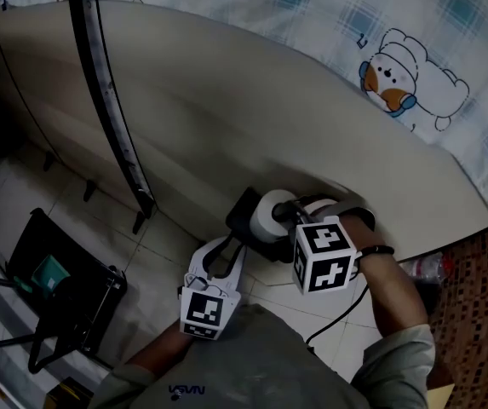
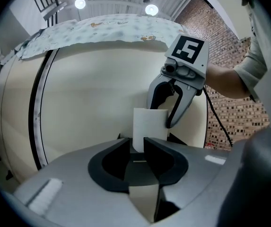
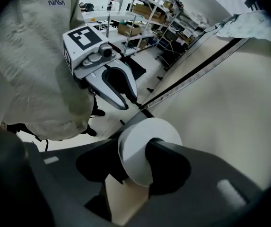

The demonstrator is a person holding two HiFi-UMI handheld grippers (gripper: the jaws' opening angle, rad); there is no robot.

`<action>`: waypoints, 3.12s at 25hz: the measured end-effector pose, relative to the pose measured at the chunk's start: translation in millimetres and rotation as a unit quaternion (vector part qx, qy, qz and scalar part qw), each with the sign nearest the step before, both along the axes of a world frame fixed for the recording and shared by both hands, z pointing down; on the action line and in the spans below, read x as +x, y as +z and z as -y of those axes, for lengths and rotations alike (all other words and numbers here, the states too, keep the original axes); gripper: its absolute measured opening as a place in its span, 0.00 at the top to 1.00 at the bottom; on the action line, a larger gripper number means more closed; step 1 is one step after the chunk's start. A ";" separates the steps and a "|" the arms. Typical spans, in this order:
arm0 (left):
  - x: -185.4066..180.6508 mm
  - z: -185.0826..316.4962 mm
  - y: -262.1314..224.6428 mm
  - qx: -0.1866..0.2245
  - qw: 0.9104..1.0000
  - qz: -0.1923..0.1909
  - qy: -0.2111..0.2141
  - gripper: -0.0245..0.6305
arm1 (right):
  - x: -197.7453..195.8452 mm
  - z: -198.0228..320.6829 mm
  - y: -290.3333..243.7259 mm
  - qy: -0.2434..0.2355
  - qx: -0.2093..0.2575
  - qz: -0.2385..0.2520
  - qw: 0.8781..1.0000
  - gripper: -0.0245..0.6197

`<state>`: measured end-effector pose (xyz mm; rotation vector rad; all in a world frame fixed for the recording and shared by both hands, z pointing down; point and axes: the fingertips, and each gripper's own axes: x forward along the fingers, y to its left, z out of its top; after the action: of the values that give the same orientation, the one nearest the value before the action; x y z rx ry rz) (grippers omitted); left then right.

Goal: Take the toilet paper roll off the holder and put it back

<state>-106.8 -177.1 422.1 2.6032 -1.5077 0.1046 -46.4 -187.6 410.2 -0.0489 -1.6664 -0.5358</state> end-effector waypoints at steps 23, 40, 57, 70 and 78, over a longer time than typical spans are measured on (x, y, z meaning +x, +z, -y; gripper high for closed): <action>6.0 -13.6 9.1 -0.016 0.999 0.006 0.029 0.93 | 43.2 -15.7 -65.7 0.263 -0.009 0.455 0.851 0.69; 48.1 -20.3 23.9 -0.024 0.996 0.026 0.083 0.95 | 127.2 -79.4 -20.5 0.428 -0.096 0.658 0.612 0.70; 76.4 -38.8 58.5 -0.054 0.989 0.052 0.130 0.95 | 145.9 -84.4 44.3 0.487 -0.157 0.670 0.538 0.70; 83.6 -40.8 65.7 -0.057 0.987 0.056 0.137 0.95 | 141.1 -84.2 54.8 0.488 -0.175 0.666 0.537 0.70; 83.2 -40.0 66.8 -0.053 0.988 0.058 0.131 0.95 | 141.9 -81.8 56.2 0.490 -0.173 0.665 0.537 0.70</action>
<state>-23.5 -137.1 489.0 2.7357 -1.1466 0.3580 95.5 -105.9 466.4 1.2551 -2.7864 0.9608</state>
